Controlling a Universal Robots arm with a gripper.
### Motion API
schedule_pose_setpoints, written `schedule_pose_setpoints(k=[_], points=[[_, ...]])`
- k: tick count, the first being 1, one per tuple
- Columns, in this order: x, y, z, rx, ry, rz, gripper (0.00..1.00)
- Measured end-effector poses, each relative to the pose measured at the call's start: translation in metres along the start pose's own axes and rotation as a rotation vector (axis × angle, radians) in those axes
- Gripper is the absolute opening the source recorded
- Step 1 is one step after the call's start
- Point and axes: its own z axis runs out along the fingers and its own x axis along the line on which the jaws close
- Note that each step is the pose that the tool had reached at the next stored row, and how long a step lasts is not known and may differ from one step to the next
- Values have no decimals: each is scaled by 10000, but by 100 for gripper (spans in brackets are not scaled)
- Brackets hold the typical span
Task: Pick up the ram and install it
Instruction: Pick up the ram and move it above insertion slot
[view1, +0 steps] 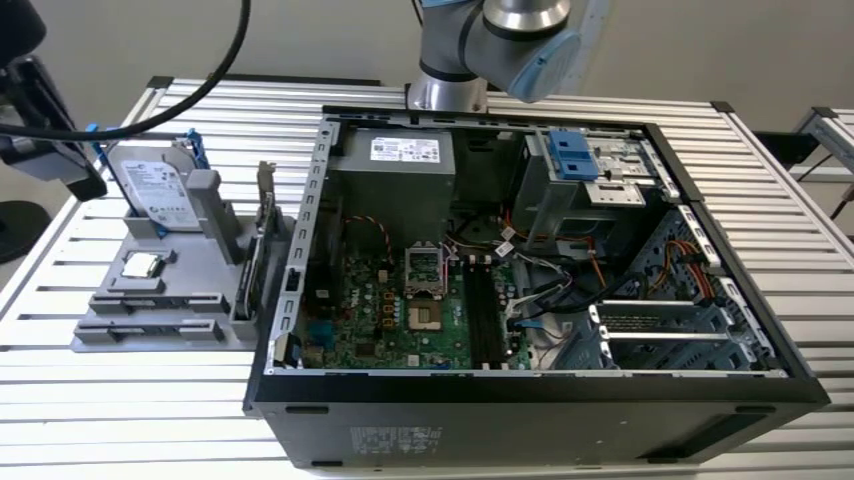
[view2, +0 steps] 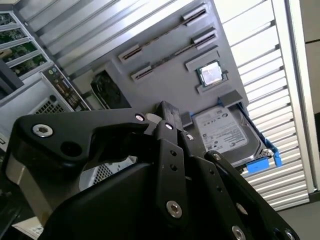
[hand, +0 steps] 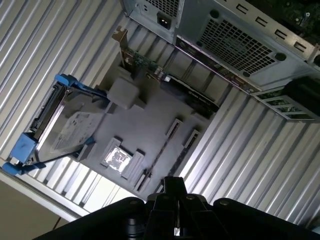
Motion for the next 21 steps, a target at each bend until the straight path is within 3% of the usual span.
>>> schedule_pose_setpoints(k=[21], points=[[7,-12,0,14,-97,2283,0]])
